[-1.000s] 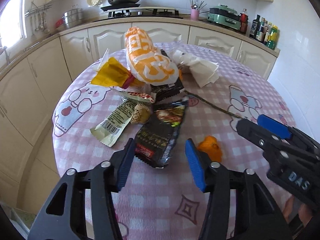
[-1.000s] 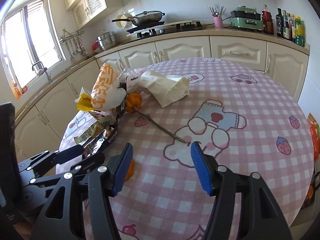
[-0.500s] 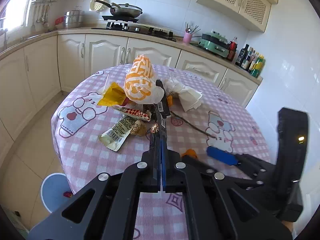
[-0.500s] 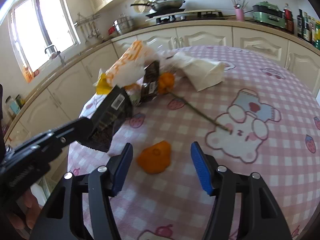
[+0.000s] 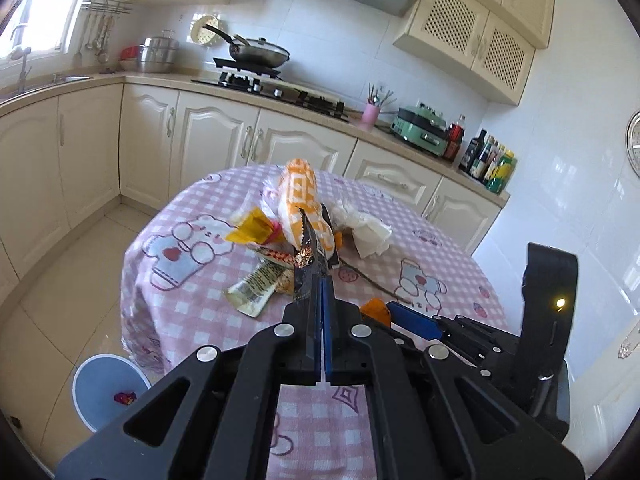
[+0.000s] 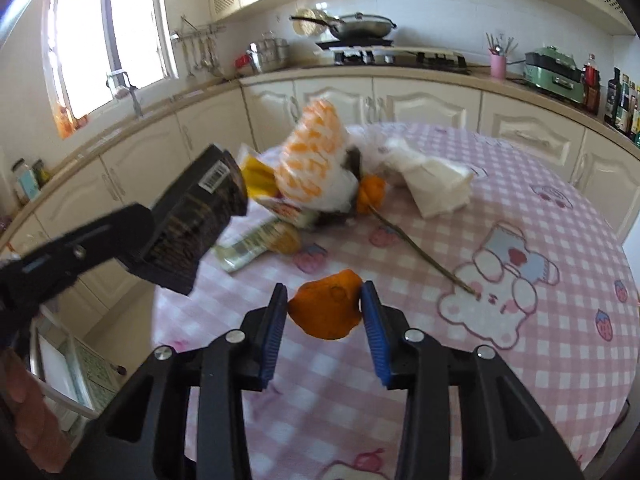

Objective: Collect trash
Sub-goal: 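Grasp the dark snack wrapper with the left tool while the right tool grasps the orange peel, then carry both items over the blue bucket and open both tools to drop them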

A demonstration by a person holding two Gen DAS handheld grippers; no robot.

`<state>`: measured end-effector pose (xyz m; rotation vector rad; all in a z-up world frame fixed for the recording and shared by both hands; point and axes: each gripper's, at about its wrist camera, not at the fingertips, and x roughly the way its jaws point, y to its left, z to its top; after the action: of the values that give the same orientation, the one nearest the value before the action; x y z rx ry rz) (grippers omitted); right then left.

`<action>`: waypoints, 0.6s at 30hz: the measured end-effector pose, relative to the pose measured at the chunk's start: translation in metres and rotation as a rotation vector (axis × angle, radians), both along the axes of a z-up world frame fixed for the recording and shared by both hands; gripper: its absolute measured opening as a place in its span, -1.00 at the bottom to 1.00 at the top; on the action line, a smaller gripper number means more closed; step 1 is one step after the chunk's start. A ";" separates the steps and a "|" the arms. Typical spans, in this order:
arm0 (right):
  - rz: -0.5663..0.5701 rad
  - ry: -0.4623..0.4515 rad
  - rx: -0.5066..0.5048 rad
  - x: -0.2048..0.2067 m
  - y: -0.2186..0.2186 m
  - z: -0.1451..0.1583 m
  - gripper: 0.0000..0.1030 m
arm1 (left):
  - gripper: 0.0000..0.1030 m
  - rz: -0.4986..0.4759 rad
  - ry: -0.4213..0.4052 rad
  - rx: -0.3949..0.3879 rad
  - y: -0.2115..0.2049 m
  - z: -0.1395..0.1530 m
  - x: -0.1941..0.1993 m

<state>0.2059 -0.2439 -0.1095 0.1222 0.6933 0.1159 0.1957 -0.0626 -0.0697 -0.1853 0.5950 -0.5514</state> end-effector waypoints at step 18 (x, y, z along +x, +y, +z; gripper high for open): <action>0.431 0.041 0.144 0.065 0.193 -0.007 -0.28 | -1.00 0.475 0.138 0.026 0.191 -0.044 0.012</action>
<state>0.2704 -0.0513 -0.1164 0.1117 0.7447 0.5786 0.2080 0.1283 -0.1139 -0.3307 0.6650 -0.0710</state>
